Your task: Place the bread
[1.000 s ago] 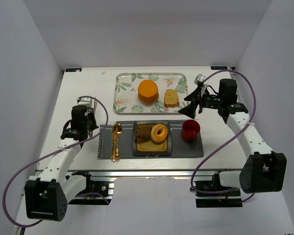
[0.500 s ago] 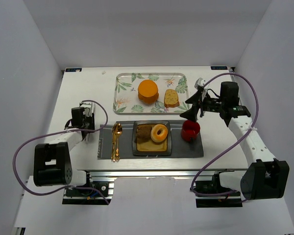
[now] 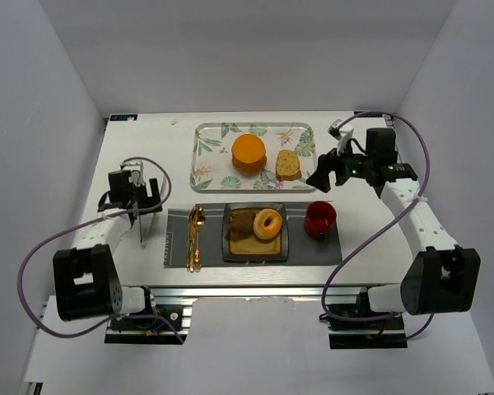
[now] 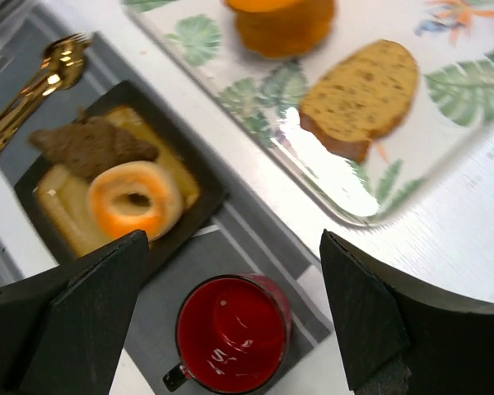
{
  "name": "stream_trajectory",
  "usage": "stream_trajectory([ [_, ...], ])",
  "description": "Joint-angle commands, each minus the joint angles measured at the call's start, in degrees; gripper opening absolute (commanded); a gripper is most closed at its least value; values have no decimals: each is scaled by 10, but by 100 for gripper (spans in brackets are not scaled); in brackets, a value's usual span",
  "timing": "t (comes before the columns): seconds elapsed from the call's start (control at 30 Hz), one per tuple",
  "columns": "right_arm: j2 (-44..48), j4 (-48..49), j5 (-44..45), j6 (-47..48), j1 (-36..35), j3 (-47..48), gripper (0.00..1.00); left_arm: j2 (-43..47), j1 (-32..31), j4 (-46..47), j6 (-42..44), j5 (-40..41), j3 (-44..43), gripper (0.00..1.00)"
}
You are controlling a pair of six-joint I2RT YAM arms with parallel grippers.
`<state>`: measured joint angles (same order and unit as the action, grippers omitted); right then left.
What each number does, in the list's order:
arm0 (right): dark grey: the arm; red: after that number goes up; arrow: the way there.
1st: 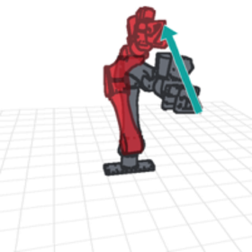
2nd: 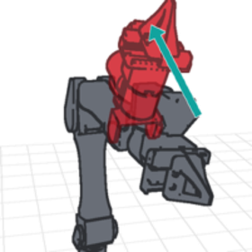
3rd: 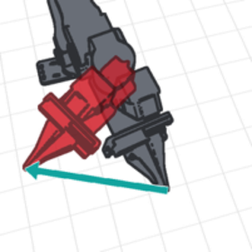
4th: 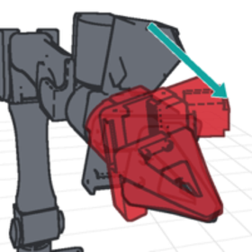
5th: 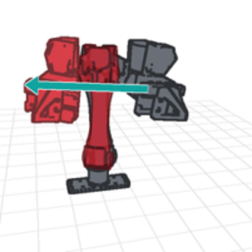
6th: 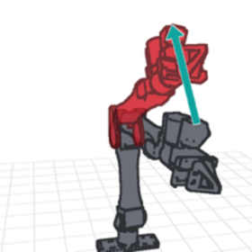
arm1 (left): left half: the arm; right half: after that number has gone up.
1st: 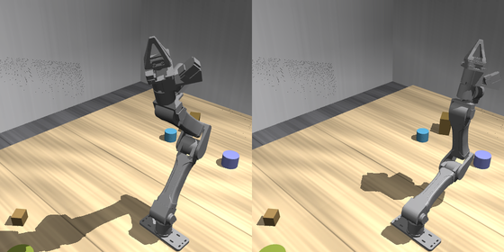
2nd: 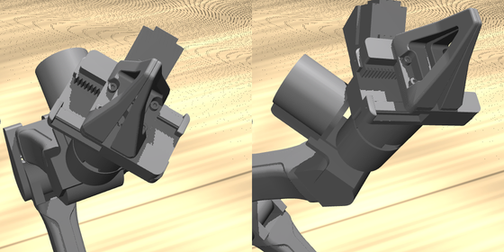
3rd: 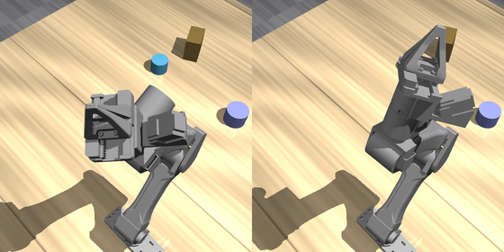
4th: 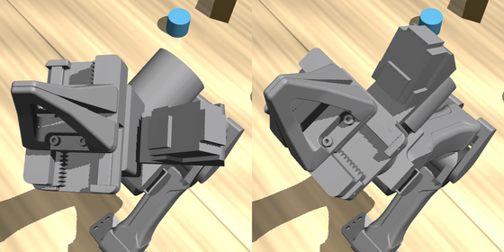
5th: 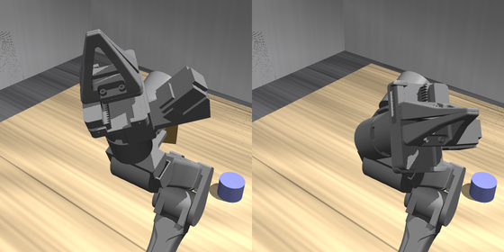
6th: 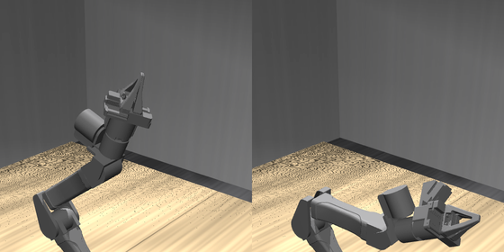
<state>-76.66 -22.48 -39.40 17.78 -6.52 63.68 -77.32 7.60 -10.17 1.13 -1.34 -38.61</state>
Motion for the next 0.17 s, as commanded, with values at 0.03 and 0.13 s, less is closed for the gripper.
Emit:
stream_trajectory([
  [0.03, -16, 4, 66, -56, -2, 43, 90, 107, 4, -26, -79, -16, -54, 98],
  [0.13, -30, 17, 38, -58, -2, 57, 90, 165, 4, -32, -123, -48, -61, 98],
])
